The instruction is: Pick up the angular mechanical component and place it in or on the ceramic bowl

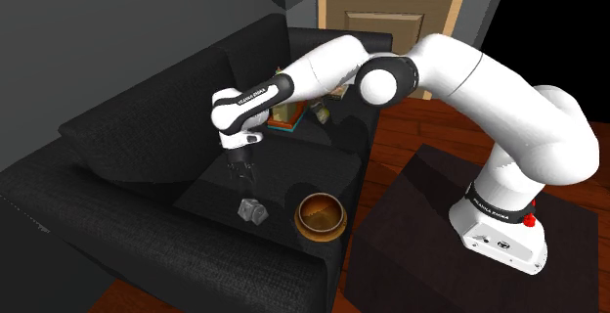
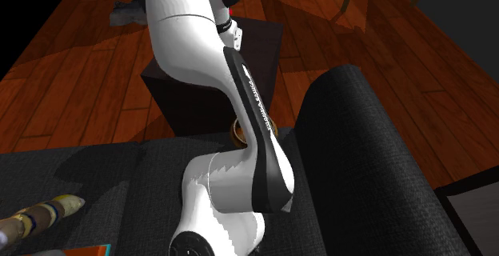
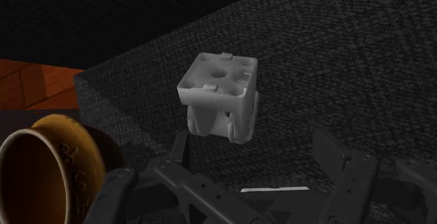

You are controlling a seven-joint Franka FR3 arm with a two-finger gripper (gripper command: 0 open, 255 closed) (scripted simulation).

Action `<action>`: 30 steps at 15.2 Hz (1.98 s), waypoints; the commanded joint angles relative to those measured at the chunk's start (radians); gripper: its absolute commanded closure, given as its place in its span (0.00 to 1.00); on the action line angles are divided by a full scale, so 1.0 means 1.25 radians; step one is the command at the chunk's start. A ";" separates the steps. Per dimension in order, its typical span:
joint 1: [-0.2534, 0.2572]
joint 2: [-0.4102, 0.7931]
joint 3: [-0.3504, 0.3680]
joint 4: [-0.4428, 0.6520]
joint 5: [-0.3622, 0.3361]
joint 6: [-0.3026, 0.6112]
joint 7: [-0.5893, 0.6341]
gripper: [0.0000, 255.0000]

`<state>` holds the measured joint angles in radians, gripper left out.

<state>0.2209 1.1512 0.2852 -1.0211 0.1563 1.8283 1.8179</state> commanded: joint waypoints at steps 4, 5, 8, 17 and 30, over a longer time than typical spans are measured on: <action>-0.004 0.041 0.003 0.019 0.028 -0.015 0.045 0.00; -0.003 0.041 0.004 0.011 0.029 -0.005 0.044 0.00; -0.001 0.043 0.004 -0.003 0.030 0.010 0.043 0.00; -0.002 0.039 0.004 -0.010 0.030 0.014 0.043 1.00; -0.008 -0.013 0.007 -0.041 0.036 -0.006 0.052 1.00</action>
<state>0.2122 1.1423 0.2949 -1.0621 0.2012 1.8227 1.8810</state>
